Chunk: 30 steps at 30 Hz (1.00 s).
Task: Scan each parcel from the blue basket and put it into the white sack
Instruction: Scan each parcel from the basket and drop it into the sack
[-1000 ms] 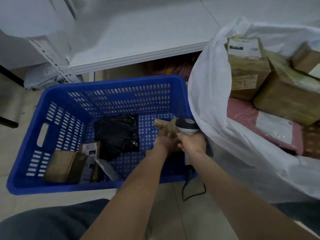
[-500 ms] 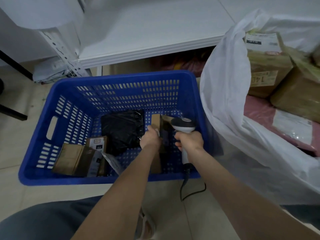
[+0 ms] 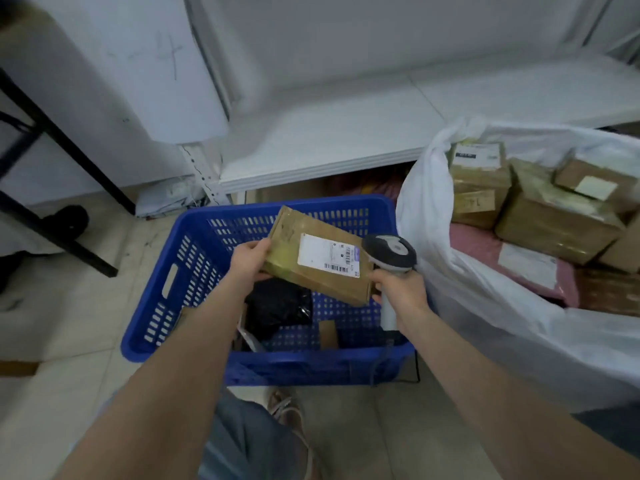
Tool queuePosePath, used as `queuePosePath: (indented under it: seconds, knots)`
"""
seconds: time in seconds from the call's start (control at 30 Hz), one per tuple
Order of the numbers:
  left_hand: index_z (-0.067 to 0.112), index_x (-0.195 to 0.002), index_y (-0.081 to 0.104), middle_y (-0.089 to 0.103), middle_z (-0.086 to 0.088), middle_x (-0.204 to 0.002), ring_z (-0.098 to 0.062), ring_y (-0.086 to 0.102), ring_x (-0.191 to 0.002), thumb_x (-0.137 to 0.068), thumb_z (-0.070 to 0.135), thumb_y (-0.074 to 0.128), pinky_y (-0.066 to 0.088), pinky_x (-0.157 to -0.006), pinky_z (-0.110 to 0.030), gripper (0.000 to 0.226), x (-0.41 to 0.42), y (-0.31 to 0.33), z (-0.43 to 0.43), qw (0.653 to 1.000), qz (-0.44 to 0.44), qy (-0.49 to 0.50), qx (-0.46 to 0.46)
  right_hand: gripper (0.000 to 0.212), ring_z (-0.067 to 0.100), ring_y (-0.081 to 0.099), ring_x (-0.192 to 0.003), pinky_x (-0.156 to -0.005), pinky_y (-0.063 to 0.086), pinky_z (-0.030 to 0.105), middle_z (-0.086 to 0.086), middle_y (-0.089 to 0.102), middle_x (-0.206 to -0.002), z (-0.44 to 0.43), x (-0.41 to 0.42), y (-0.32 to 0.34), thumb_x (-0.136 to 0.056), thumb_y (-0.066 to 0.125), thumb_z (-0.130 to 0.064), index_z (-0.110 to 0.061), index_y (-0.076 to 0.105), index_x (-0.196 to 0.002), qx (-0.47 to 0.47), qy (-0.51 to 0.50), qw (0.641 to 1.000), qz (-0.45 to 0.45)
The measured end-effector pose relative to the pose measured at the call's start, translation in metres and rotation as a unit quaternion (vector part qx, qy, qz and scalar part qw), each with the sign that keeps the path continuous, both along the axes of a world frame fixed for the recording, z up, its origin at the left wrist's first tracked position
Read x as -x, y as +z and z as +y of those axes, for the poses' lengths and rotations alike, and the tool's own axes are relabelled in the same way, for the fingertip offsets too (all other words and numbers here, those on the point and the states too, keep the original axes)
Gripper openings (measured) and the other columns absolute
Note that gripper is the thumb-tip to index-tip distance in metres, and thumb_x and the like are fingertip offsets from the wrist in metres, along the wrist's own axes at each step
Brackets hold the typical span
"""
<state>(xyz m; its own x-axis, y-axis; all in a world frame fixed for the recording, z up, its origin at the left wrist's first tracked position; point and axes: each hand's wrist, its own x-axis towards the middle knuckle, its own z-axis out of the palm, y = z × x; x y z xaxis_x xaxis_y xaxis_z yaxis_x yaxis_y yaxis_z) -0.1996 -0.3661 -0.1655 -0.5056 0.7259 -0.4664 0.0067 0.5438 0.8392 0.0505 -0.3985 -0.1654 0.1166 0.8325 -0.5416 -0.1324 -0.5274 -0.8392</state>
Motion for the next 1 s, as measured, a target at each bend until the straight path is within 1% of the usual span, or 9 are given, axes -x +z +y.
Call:
queuePosePath:
  seconds: [0.13, 0.23, 0.43, 0.57, 0.67, 0.73, 0.83, 0.93, 1.0]
  knots:
    - [0.012, -0.121, 0.054, 0.057, -0.009, -0.116, -0.025, 0.058, -0.104, -0.094, 0.019, 0.051, 0.056, -0.071, -0.041, 0.027, 0.016, 0.049, -0.036, 0.995, -0.085, -0.012, -0.041, 0.029, 0.017, 0.064, -0.085, -0.075, 0.054, 0.032, 0.001, 0.067, -0.090, -0.023, -0.004, 0.029, -0.081, 0.074, -0.007, -0.007, 0.064, -0.109, -0.053, -0.045, 0.997, 0.045]
    - [0.019, -0.121, 0.053, 0.057, -0.006, -0.111, -0.022, 0.058, -0.099, -0.093, 0.012, 0.045, 0.053, -0.069, -0.039, 0.031, 0.013, 0.072, -0.065, 0.983, -0.154, -0.094, -0.044, 0.031, 0.025, 0.064, -0.101, -0.095, 0.052, 0.045, 0.001, 0.068, -0.102, -0.035, -0.001, 0.049, -0.077, 0.080, -0.023, -0.018, 0.066, -0.104, -0.074, -0.076, 0.992, 0.074]
    - [0.017, -0.121, 0.055, 0.061, -0.007, -0.108, -0.024, 0.060, -0.098, -0.089, 0.008, 0.049, 0.053, -0.086, -0.041, 0.034, 0.004, 0.084, -0.107, 0.958, -0.200, -0.206, -0.006, 0.023, 0.028, 0.066, -0.092, -0.078, 0.055, 0.035, 0.011, 0.068, -0.102, -0.045, -0.011, 0.080, -0.082, 0.073, -0.009, -0.006, 0.064, -0.103, -0.092, -0.116, 0.985, 0.089]
    - [0.021, -0.138, 0.045, 0.059, -0.008, -0.126, -0.029, 0.056, -0.116, -0.086, 0.007, 0.063, 0.045, -0.101, -0.046, 0.056, -0.012, 0.089, -0.103, 0.968, -0.131, -0.212, 0.013, 0.013, 0.028, 0.066, -0.088, -0.085, 0.054, 0.043, 0.011, 0.067, -0.088, -0.049, -0.024, 0.095, -0.078, 0.072, -0.005, -0.011, 0.061, -0.076, -0.090, -0.130, 0.987, 0.027]
    - [0.017, -0.152, 0.020, 0.037, -0.009, -0.149, -0.029, 0.041, -0.132, -0.088, 0.017, 0.067, 0.038, -0.104, -0.043, 0.080, -0.038, 0.098, -0.086, 0.987, 0.026, -0.151, -0.037, 0.015, 0.028, 0.062, -0.081, -0.075, 0.053, 0.040, 0.013, 0.065, -0.085, -0.050, -0.031, 0.104, -0.074, 0.071, -0.006, -0.001, 0.064, -0.087, -0.102, -0.123, 0.987, -0.015]
    - [0.014, -0.154, 0.013, 0.026, -0.010, -0.156, -0.028, 0.032, -0.139, -0.091, 0.026, 0.065, 0.033, -0.107, -0.039, 0.082, -0.054, 0.104, -0.078, 0.971, 0.112, -0.202, -0.056, 0.013, 0.031, 0.064, -0.080, -0.076, 0.054, 0.042, 0.017, 0.067, -0.085, -0.050, -0.037, 0.105, -0.071, 0.072, -0.007, -0.005, 0.063, -0.080, -0.114, -0.115, 0.986, -0.026]
    - [0.009, -0.150, 0.026, 0.033, -0.008, -0.152, -0.026, 0.038, -0.136, -0.094, 0.019, 0.060, 0.035, -0.105, -0.036, 0.066, -0.071, 0.105, -0.074, 0.951, 0.091, -0.294, -0.035, 0.012, 0.034, 0.065, -0.077, -0.074, 0.055, 0.044, 0.021, 0.067, -0.085, -0.052, -0.047, 0.108, -0.070, 0.070, -0.005, -0.008, 0.061, -0.076, -0.112, -0.101, 0.988, -0.009]
    - [0.010, -0.135, 0.049, 0.059, -0.006, -0.128, -0.023, 0.058, -0.112, -0.096, 0.010, 0.054, 0.048, -0.093, -0.038, 0.039, -0.079, 0.099, -0.086, 0.939, -0.011, -0.343, 0.005, 0.014, 0.031, 0.066, -0.079, -0.077, 0.055, 0.042, 0.018, 0.068, -0.086, -0.056, -0.058, 0.118, -0.072, 0.069, -0.001, -0.006, 0.065, -0.084, -0.113, -0.099, 0.989, 0.011]
    - [0.014, -0.131, 0.054, 0.064, -0.004, -0.120, -0.023, 0.060, -0.110, -0.095, 0.011, 0.055, 0.048, -0.096, -0.043, 0.036, -0.079, 0.092, -0.091, 0.940, -0.031, -0.341, 0.009, 0.019, 0.029, 0.064, -0.078, -0.075, 0.054, 0.038, 0.018, 0.068, -0.086, -0.057, -0.063, 0.123, -0.074, 0.068, 0.000, 0.000, 0.068, -0.093, -0.128, -0.089, 0.988, -0.004]
